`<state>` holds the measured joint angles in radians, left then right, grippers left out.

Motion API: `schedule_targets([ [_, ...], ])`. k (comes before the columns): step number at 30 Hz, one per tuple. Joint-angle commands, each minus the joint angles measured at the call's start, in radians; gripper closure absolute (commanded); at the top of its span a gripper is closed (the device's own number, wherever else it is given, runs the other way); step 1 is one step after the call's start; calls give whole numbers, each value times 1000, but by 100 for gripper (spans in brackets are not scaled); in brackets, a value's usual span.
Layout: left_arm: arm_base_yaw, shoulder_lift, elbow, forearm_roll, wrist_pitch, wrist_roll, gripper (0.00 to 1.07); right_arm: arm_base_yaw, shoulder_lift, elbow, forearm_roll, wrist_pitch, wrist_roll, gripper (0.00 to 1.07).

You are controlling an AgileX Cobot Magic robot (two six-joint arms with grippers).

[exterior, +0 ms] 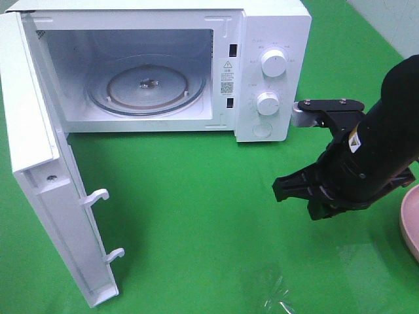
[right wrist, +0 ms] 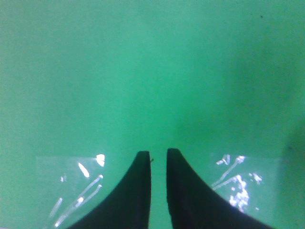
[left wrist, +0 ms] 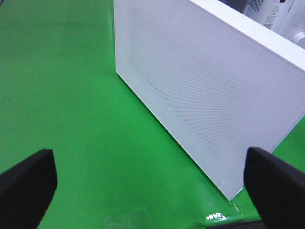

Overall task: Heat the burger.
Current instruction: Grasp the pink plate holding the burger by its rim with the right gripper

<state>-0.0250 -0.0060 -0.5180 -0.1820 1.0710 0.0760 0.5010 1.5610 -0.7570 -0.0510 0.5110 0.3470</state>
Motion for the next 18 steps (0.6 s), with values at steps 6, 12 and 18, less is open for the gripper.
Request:
schedule_targets([
  [6,-6,-5,2,0,0,-7,4,-3,-113,-2,-113,168,-6,90],
  [12,-6,-5,2,0,0,-7,4,-68,-170,-2,-141,210,-70,63],
  [18,-6,-5,2,-1,0,-7,4,-127,-185,-2,-190,234,-113,35],
])
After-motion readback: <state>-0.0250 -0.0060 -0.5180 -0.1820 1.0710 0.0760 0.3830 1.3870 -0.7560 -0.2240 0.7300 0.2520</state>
